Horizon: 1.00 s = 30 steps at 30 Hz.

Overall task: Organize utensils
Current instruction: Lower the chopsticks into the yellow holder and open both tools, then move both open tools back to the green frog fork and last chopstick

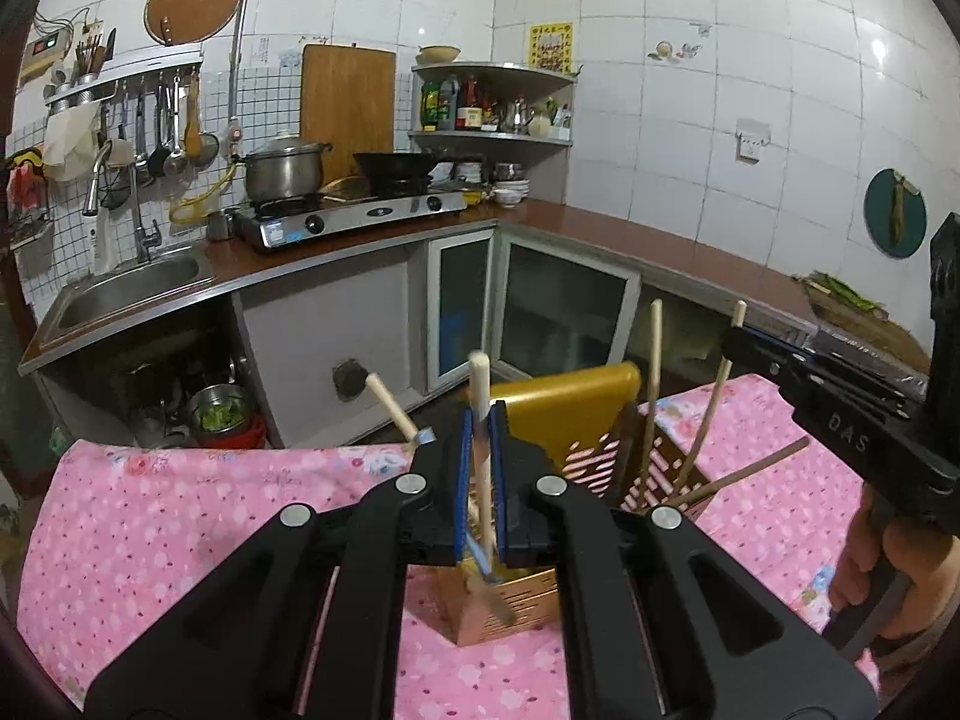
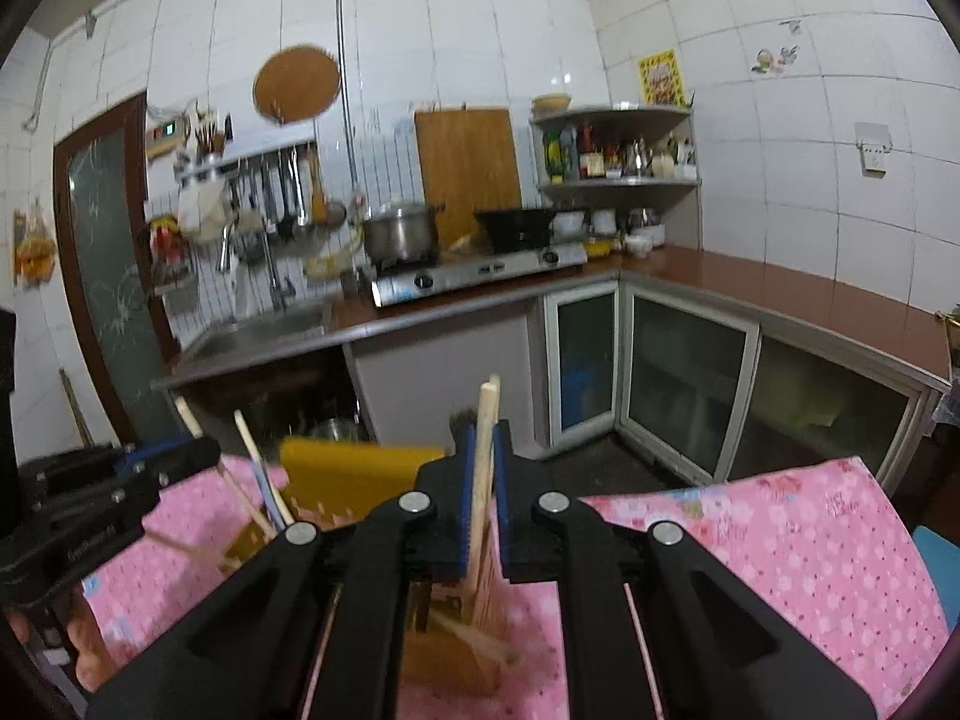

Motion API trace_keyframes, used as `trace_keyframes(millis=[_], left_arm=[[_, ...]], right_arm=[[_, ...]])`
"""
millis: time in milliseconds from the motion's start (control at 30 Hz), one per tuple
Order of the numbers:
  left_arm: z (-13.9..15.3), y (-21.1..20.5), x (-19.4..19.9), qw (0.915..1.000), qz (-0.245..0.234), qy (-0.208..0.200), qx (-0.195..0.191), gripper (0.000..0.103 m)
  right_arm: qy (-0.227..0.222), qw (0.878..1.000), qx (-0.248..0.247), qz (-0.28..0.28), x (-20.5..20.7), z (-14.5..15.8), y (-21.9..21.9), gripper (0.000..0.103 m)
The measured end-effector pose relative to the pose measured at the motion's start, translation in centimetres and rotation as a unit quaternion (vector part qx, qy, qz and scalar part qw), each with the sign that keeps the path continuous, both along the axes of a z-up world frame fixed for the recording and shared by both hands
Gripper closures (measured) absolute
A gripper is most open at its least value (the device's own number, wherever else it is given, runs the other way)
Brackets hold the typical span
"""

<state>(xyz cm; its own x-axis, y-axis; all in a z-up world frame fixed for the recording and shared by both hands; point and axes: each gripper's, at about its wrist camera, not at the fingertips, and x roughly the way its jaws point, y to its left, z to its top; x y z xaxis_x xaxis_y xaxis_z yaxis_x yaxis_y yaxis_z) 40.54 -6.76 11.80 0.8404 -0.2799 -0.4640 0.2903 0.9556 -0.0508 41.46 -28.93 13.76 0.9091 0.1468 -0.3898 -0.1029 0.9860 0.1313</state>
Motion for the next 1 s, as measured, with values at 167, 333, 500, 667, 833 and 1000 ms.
trace_keyframes(millis=[167,333,500,667,833,1000], left_arm=[[-0.7,0.5,0.0,0.9997,0.003,0.024,-0.003,0.095],[0.7,2.0,-1.7,0.9994,0.017,0.021,-0.021,0.043],[2.5,3.4,-4.4,0.9993,0.022,0.011,-0.030,0.025],[3.0,4.7,-7.5,0.9990,0.033,-0.001,-0.031,0.005],[1.2,6.3,-9.5,0.9984,0.044,0.019,-0.029,0.005],[-2.8,8.3,-10.8,0.9965,0.058,0.058,-0.013,0.005]], right_arm=[[0.025,1.000,-0.006,-0.004,-0.1,-0.4,-0.2,0.093],[0.014,1.000,-0.001,-0.016,-2.2,1.5,-0.6,0.045],[0.011,1.000,0.003,-0.026,-4.9,3.2,-1.0,0.044],[0.007,0.999,0.005,-0.038,-8.3,3.1,-1.1,0.032],[0.024,0.999,0.005,-0.039,-11.1,0.9,-0.4,0.029],[0.062,0.998,-0.010,-0.026,-13.3,-3.2,1.4,0.027]])
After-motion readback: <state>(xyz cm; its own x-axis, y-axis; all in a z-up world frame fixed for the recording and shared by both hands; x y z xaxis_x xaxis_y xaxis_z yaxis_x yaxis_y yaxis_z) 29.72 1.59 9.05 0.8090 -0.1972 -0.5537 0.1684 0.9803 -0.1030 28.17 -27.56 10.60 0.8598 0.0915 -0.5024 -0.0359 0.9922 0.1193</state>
